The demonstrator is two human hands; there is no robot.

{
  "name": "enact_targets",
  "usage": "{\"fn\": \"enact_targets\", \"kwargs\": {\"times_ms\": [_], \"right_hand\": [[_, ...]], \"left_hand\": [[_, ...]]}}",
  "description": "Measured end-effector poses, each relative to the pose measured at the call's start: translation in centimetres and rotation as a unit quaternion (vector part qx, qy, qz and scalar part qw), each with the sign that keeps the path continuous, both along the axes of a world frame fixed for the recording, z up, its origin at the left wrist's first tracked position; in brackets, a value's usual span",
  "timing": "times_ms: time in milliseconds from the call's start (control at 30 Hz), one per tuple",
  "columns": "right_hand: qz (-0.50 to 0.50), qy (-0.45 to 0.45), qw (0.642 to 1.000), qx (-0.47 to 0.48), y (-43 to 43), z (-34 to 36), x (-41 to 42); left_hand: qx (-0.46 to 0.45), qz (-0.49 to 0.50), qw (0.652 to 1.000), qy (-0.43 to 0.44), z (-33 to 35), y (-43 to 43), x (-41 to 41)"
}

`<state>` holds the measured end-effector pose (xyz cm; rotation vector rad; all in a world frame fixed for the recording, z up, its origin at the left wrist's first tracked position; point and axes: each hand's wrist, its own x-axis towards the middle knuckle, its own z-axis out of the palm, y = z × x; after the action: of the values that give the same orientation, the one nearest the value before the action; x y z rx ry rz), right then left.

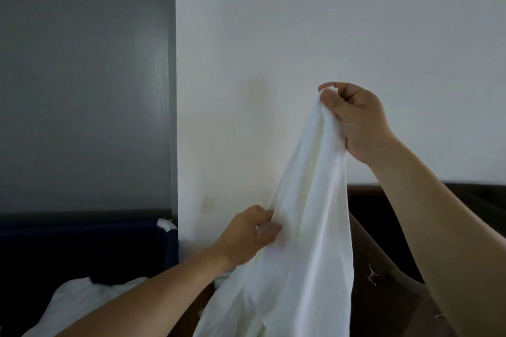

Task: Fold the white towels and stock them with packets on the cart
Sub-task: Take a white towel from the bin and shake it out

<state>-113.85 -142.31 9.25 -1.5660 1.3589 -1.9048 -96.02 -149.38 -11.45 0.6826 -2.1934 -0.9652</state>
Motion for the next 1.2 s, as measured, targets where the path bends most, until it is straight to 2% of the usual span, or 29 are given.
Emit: {"fn": "enact_targets", "kwargs": {"times_ms": [100,200,367,533,733,833,1000,1100,1200], "right_hand": [[-0.025,0.019,0.999,-0.009,0.3,0.2,-0.5],[-0.049,0.007,0.999,-0.022,0.7,0.6,-1.3],[-0.087,0.048,0.995,-0.017,1.1,0.6,-2.4],[-0.127,0.034,0.991,-0.022,1.7,0.7,-4.7],[-0.157,0.025,0.987,0.008,1.3,-0.3,-6.3],[-0.16,0.018,0.987,0.023,1.2,-0.9,-6.8],[-0.148,0.02,0.988,0.039,0.7,-1.6,-7.0],[-0.145,0.004,0.989,0.042,0.6,-1.9,-7.6],[-0.18,0.013,0.983,0.044,0.9,-2.3,-8.0]], "left_hand": [[-0.012,0.012,1.0,-0.004,-1.4,-0.5,0.5],[-0.031,0.021,0.998,-0.043,-2.4,-1.0,1.3],[0.01,0.074,0.995,-0.068,-4.1,-1.8,1.9],[0.037,0.105,0.994,-0.01,-3.4,-2.4,3.8],[0.0,0.108,0.994,-0.035,-3.0,-2.2,4.8],[0.041,0.11,0.993,-0.013,-3.0,-2.0,5.5],[0.046,0.12,0.989,-0.077,-3.2,-3.5,6.0],[0.096,0.132,0.985,-0.054,-3.3,-3.6,5.9],[0.108,0.183,0.977,-0.006,-2.0,-3.3,5.5]]}}
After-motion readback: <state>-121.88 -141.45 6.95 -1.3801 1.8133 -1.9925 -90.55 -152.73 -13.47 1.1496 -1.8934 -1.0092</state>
